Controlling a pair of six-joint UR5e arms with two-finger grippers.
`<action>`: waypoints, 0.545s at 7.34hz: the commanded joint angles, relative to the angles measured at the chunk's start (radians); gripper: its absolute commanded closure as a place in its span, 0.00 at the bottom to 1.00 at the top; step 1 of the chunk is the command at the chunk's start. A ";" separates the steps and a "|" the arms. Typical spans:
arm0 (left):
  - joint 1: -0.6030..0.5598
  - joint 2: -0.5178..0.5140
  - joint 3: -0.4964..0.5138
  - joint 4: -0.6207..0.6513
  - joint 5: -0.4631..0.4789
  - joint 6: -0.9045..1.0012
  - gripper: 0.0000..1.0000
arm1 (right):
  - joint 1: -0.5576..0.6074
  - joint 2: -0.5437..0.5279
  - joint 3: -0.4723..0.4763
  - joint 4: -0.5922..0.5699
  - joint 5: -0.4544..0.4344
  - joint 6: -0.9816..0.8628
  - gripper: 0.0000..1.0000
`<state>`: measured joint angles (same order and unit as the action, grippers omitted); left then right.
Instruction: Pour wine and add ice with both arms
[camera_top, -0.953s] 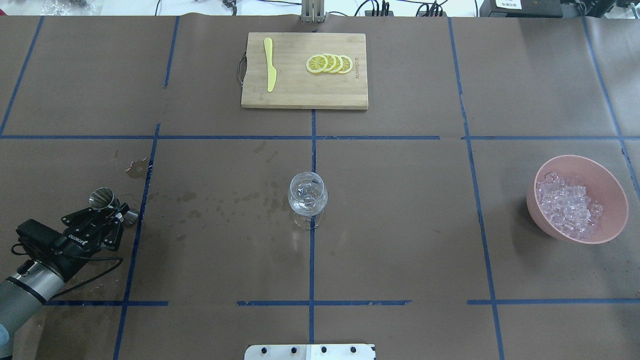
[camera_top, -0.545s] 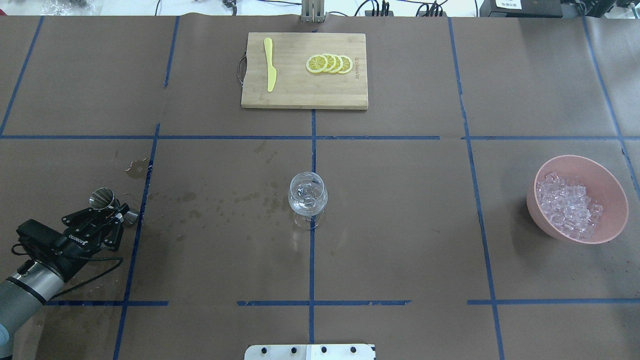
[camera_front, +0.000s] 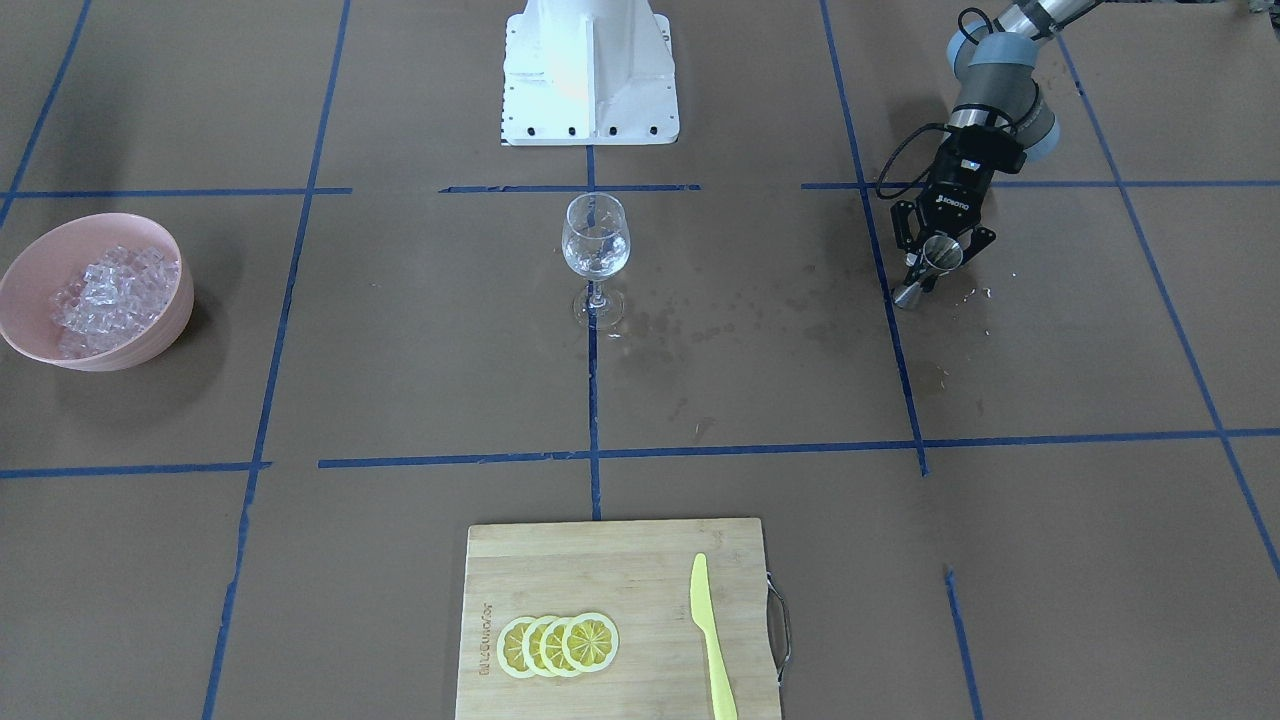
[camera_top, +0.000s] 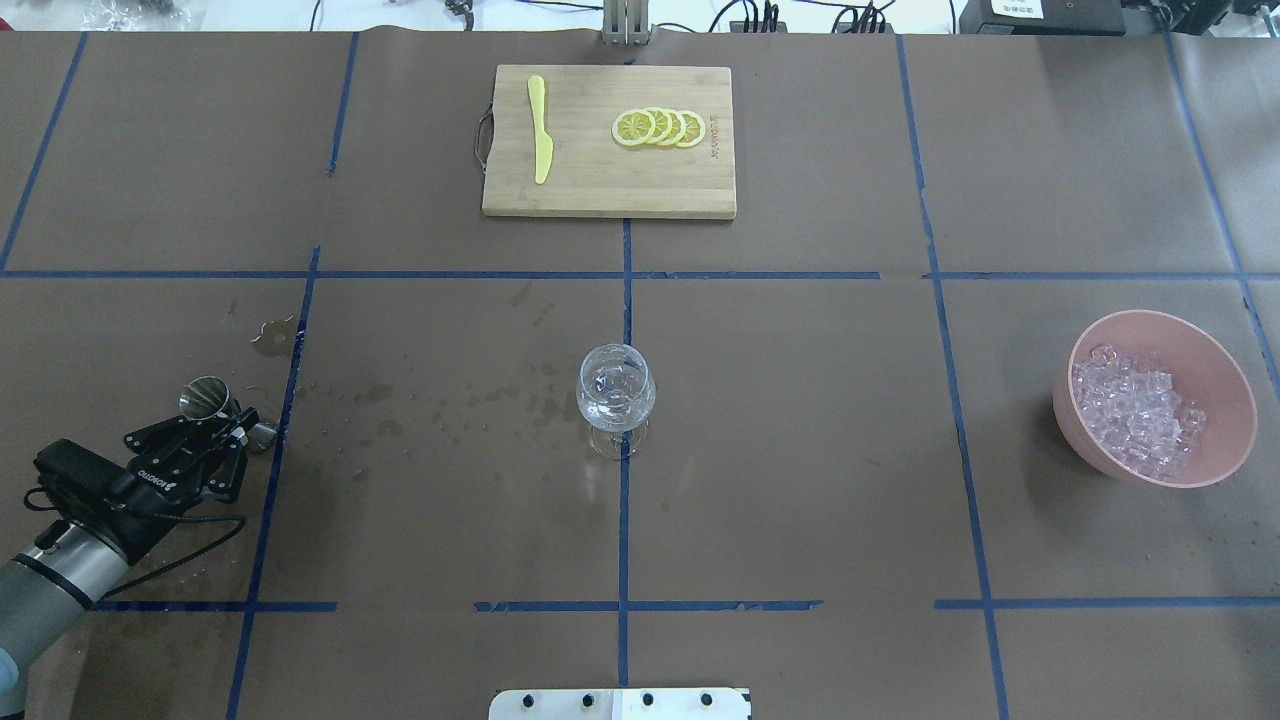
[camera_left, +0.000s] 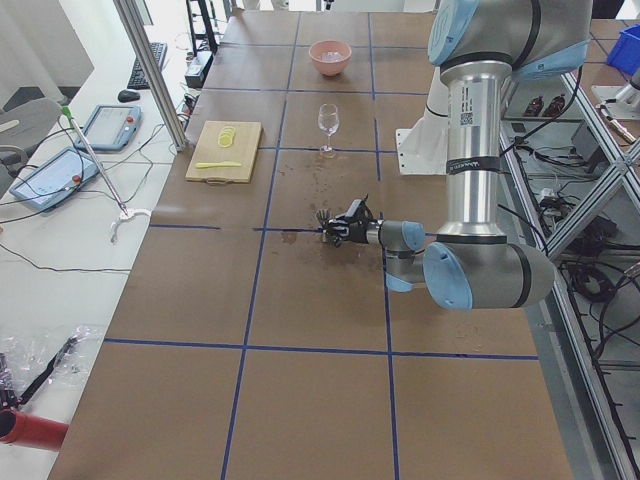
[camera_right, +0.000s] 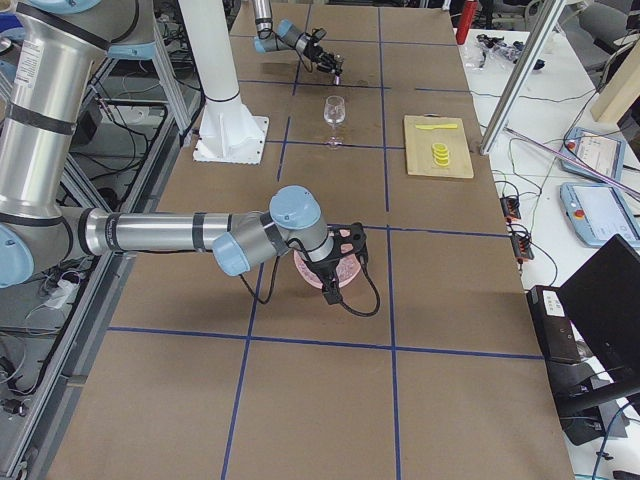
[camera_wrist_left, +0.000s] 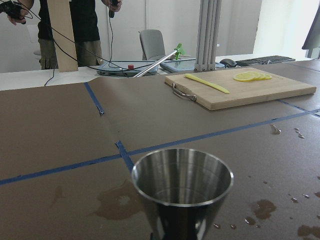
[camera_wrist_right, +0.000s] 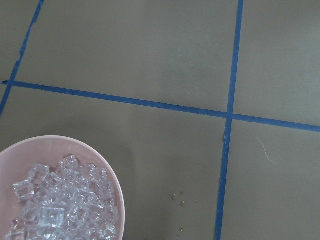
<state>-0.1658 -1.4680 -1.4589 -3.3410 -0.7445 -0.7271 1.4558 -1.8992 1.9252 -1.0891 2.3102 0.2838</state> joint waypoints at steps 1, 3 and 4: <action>0.000 -0.002 0.000 0.000 -0.001 0.000 0.83 | 0.000 0.000 0.000 0.000 0.000 0.000 0.00; 0.000 -0.002 0.000 0.000 -0.001 0.000 0.81 | 0.000 0.000 0.000 0.000 0.000 0.000 0.00; 0.000 -0.002 0.000 0.000 -0.003 0.000 0.80 | 0.000 0.002 0.000 0.000 0.000 0.000 0.00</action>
<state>-0.1657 -1.4695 -1.4588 -3.3410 -0.7458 -0.7271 1.4558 -1.8986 1.9252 -1.0891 2.3102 0.2837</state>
